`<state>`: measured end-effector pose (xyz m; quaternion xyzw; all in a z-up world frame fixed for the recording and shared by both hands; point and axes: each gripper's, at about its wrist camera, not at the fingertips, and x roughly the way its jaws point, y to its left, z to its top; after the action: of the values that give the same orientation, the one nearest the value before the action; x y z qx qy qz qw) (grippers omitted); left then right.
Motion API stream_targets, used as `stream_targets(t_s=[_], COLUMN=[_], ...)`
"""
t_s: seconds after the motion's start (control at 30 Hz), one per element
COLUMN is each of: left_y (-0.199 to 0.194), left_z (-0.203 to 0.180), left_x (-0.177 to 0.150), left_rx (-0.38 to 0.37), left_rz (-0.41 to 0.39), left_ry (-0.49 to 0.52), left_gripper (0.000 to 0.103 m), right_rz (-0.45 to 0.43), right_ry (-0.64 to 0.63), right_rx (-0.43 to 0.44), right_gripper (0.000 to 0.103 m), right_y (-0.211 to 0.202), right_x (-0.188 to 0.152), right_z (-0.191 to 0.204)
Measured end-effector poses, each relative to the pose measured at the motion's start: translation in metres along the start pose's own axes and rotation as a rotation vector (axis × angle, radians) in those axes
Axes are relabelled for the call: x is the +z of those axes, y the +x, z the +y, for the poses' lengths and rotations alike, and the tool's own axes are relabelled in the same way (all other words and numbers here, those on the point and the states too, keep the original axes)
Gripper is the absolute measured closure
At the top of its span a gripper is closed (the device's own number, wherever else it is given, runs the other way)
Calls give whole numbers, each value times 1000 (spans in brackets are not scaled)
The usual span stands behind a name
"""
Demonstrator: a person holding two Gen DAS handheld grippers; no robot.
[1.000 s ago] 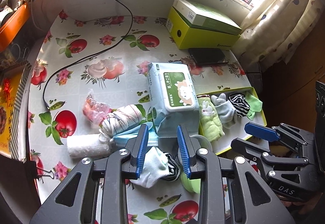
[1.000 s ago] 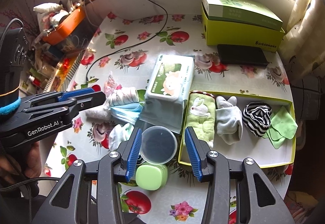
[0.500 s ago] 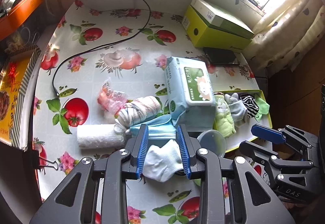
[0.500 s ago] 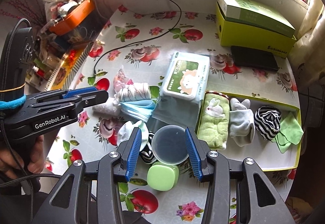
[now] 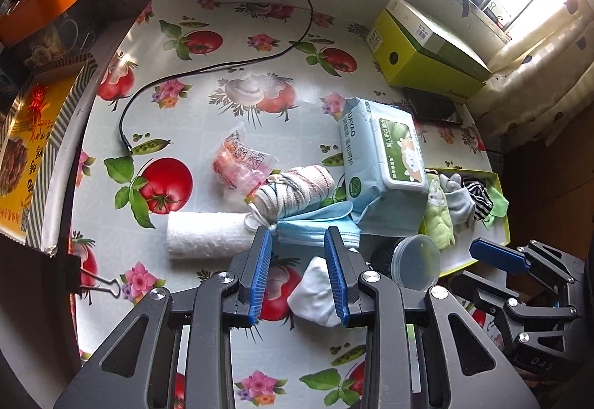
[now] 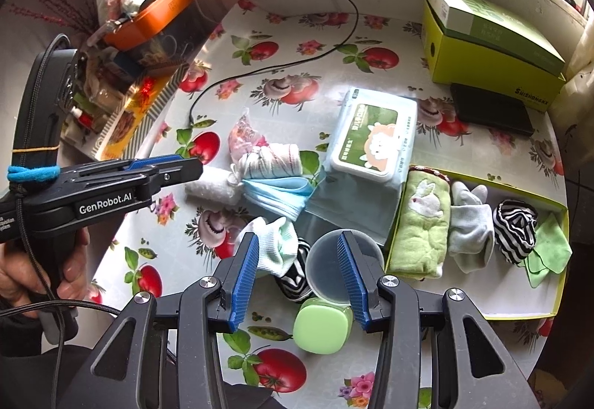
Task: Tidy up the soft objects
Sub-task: 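Lower the right tool onto the white knit glove and close it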
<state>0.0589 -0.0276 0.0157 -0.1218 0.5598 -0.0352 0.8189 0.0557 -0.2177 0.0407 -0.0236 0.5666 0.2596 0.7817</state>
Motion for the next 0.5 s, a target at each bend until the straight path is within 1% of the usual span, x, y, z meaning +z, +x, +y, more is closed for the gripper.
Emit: stream_targets(t_s=[0.13, 0.5], left_y=[2, 4], left_z=[10, 45], left_x=[-1, -7], left_rx=[-1, 19], left_rz=[6, 15], left_ry=[-20, -99], left_gripper=[72, 72], right_rz=[26, 143], right_ry=[-23, -105], right_rx=[16, 44], right_gripper=[60, 60], right_y=[11, 62], right_x=[0, -2], right_z=[7, 32])
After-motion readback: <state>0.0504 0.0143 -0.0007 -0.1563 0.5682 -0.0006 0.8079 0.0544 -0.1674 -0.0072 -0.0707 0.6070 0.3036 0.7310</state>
